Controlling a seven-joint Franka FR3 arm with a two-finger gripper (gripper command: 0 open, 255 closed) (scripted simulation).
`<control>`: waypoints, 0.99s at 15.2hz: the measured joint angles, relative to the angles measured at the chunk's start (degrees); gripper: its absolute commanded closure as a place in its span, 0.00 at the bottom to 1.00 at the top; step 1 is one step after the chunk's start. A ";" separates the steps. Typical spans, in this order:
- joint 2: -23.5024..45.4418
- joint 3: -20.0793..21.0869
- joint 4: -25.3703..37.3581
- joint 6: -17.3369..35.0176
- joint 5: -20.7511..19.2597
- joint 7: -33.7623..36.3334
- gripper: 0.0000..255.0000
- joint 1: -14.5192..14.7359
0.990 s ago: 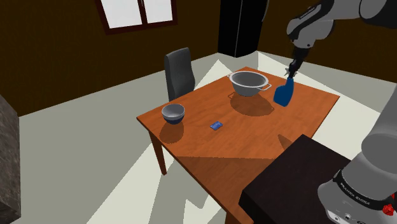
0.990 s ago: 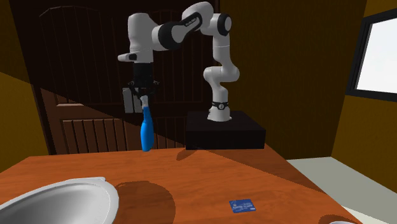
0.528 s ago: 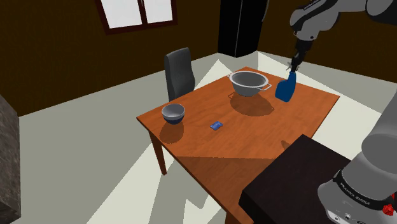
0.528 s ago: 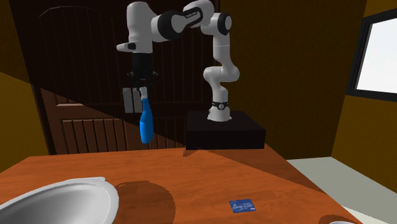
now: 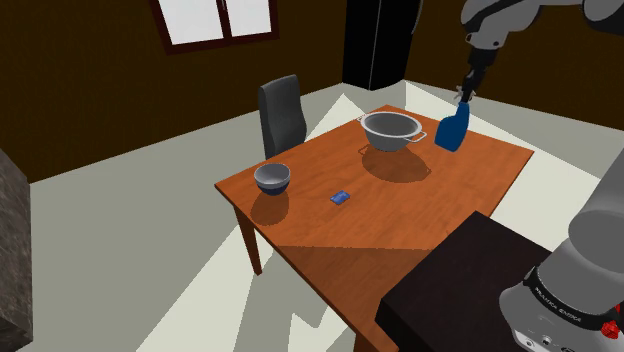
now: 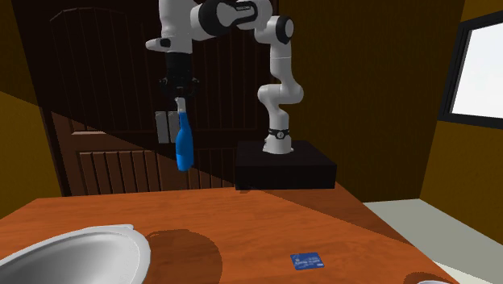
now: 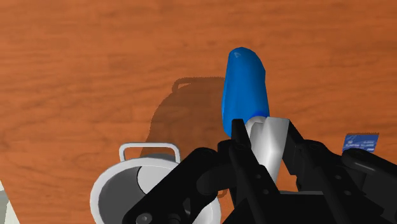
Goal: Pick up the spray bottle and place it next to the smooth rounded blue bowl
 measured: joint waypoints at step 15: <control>-0.71 -0.36 10.69 -11.28 -0.59 0.50 1.00 -0.39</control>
